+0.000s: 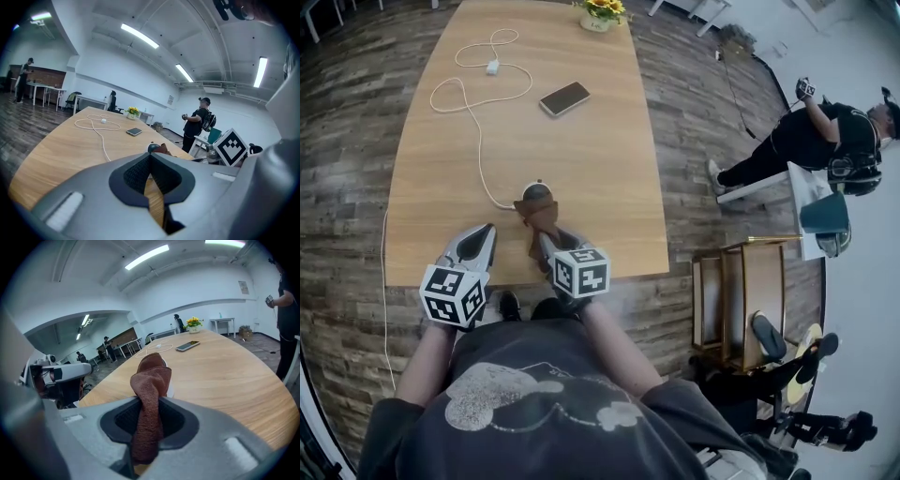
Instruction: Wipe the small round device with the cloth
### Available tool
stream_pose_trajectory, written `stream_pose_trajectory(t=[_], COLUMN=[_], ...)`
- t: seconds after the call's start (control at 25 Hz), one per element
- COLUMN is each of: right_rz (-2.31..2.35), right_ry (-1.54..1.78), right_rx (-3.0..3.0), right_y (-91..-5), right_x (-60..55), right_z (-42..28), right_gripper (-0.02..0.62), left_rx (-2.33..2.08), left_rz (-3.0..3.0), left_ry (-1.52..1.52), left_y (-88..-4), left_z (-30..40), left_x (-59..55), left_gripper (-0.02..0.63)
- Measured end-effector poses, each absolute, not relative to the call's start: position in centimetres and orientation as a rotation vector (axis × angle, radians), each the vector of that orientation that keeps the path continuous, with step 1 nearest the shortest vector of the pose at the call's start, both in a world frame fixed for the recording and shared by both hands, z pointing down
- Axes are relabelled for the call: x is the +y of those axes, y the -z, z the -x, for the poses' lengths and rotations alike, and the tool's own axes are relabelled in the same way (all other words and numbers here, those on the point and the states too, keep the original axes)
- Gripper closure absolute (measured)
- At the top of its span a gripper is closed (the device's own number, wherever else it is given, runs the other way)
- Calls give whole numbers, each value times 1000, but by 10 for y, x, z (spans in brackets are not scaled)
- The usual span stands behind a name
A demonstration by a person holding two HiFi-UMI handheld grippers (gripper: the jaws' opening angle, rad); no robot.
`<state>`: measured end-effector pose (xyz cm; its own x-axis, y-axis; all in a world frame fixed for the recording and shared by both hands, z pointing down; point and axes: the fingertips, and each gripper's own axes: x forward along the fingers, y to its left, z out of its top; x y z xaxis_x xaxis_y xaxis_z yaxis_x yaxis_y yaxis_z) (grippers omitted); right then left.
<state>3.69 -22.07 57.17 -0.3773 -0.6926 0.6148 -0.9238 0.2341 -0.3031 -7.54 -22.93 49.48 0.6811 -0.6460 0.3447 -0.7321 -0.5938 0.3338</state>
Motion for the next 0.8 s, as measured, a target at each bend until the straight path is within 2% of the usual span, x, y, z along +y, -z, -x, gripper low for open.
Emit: stream_pose_trajectory(t=[0.8], right_rz=[-1149], right_ry=[-1127], right_rx=[-2092], right_y=[-620], right_x=[-219], right_z=[-36], right_gripper=[517], left_rx=[-1204], left_rz=[-2321], left_ry=[-266], left_y=[-501], left_z=[62], left_x=[-241], left_gripper=[588])
